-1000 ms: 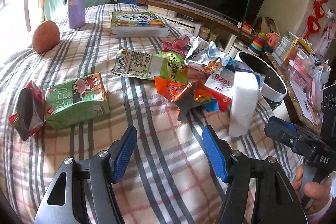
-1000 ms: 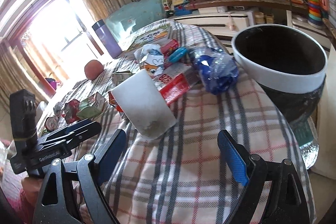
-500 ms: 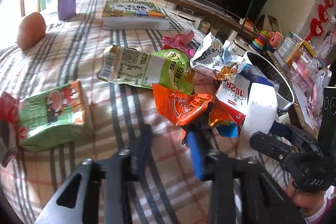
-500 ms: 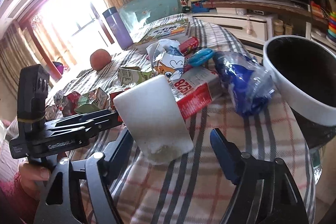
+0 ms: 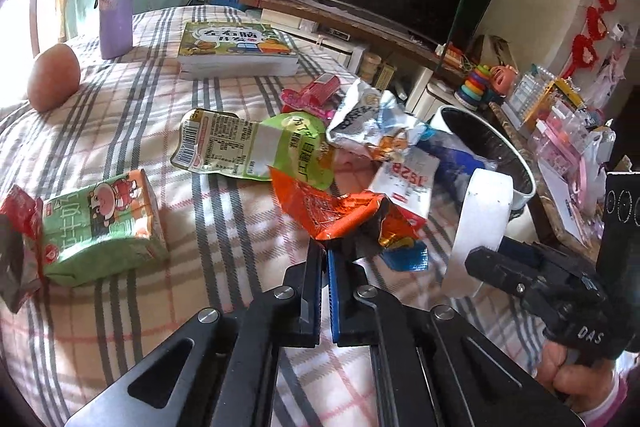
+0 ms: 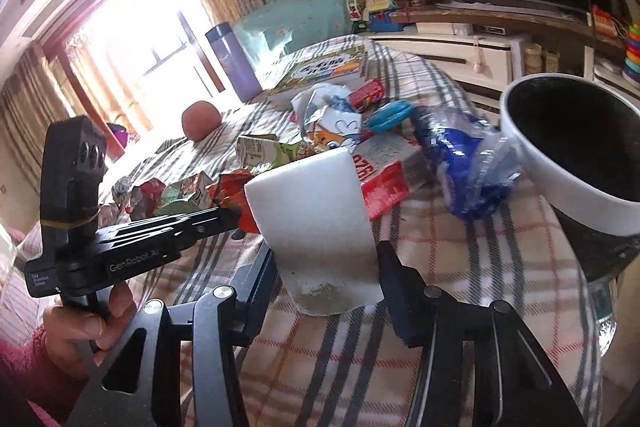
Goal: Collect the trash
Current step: 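Grasp the white foam block with the right gripper while the left grasps the orange wrapper, then carry the white foam block and orange wrapper over the bin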
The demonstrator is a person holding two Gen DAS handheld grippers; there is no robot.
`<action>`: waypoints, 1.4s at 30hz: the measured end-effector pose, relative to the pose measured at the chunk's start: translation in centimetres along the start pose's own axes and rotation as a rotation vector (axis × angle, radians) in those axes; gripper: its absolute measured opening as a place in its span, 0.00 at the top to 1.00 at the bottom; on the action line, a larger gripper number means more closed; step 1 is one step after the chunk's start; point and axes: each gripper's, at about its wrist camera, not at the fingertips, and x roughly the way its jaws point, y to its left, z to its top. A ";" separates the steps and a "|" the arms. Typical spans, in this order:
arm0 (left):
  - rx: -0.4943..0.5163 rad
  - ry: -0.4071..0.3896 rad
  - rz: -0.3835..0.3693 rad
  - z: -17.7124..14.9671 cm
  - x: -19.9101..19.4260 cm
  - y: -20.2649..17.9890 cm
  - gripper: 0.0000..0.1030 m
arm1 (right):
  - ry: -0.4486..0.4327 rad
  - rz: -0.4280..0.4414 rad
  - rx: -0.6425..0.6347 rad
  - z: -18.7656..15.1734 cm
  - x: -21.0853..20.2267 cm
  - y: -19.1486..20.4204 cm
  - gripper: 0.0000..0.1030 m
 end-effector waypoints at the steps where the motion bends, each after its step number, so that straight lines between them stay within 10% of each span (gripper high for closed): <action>1: 0.003 -0.002 -0.004 -0.2 -0.3 -0.2 0.99 | -0.002 -0.006 0.004 0.0 -0.3 -0.1 0.51; 42: 0.221 0.008 -0.152 2.9 2.8 -13.0 0.99 | -0.132 -0.224 0.222 -0.9 -9.8 -10.6 0.51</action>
